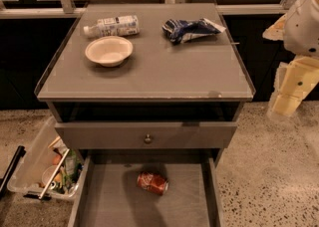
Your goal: Pick coke can from middle drawer and place on counter
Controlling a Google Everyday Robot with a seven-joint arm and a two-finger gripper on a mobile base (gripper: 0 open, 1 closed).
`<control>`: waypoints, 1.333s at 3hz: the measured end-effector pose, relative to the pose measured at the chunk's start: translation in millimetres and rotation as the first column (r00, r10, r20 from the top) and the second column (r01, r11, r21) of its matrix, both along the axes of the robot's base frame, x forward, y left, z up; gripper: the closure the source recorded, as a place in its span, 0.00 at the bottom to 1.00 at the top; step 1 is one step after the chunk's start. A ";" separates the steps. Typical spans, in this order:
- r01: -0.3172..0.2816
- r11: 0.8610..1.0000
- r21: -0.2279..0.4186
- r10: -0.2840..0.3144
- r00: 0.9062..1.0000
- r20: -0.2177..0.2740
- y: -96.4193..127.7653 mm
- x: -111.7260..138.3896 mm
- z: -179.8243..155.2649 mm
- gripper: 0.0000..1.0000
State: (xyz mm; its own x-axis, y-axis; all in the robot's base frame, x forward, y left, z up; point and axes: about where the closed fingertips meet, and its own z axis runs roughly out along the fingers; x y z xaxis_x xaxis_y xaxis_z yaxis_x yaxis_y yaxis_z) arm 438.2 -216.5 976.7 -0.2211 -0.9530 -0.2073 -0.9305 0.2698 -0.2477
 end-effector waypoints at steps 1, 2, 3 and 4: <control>0.000 1.000 0.000 0.000 1.000 0.000 0.0 0.0 0.0 0.00; -0.015 1.000 -0.003 0.015 1.000 0.015 3.2 -3.3 -3.1 0.00; -0.045 0.999 -0.019 0.045 0.998 0.043 6.8 -8.0 -23.0 0.00; -0.080 0.997 0.011 0.079 0.995 0.062 6.1 -6.0 -65.0 0.00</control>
Offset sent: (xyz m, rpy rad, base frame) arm -0.0075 0.0057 -0.0129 -0.0056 -0.0101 0.0349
